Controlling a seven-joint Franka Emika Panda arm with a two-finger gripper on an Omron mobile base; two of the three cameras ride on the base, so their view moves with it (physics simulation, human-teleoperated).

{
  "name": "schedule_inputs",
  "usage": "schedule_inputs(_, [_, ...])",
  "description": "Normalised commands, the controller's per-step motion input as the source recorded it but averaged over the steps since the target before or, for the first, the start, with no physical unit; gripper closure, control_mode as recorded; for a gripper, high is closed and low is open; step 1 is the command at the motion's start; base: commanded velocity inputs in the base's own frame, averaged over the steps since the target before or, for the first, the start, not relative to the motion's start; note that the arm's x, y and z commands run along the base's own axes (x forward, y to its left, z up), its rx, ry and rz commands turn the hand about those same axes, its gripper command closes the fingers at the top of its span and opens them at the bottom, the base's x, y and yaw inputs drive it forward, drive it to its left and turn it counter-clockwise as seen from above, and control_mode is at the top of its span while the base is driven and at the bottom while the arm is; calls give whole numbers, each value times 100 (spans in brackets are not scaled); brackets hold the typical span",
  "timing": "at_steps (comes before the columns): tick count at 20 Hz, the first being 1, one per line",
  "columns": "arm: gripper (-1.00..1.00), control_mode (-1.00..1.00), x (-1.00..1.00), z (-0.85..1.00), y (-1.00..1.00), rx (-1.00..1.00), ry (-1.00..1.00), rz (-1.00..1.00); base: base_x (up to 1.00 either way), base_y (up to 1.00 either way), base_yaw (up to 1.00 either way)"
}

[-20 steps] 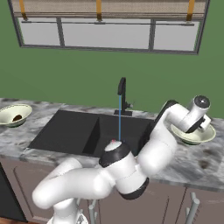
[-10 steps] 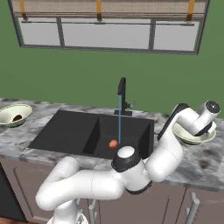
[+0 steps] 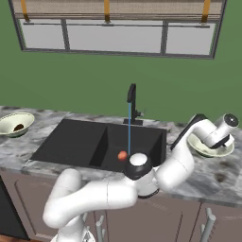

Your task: Pick the peachs from the sink and place them in one bowl. Place the sweet potato in the other bowl. Then turn off the sink faucet.

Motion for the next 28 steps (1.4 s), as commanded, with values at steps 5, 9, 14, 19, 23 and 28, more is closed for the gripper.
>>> schedule_inputs(5, [-100,-100,33,-12,-14,1,1,0,0,0,0])
schedule_inputs(9, [-100,-100,24,0,-16,2,1,0,0,0,0])
schedule_inputs(14, [-100,-100,-4,25,-33,10,-8,0,0,0,0])
schedule_inputs(19, [-100,-100,-29,72,-3,3,-14,3,0,0,0])
schedule_inputs(23, [-100,-100,-37,94,12,0,-12,9,0,0,0])
schedule_inputs(28, [-100,-100,-79,59,71,-15,-17,8,0,0,0])
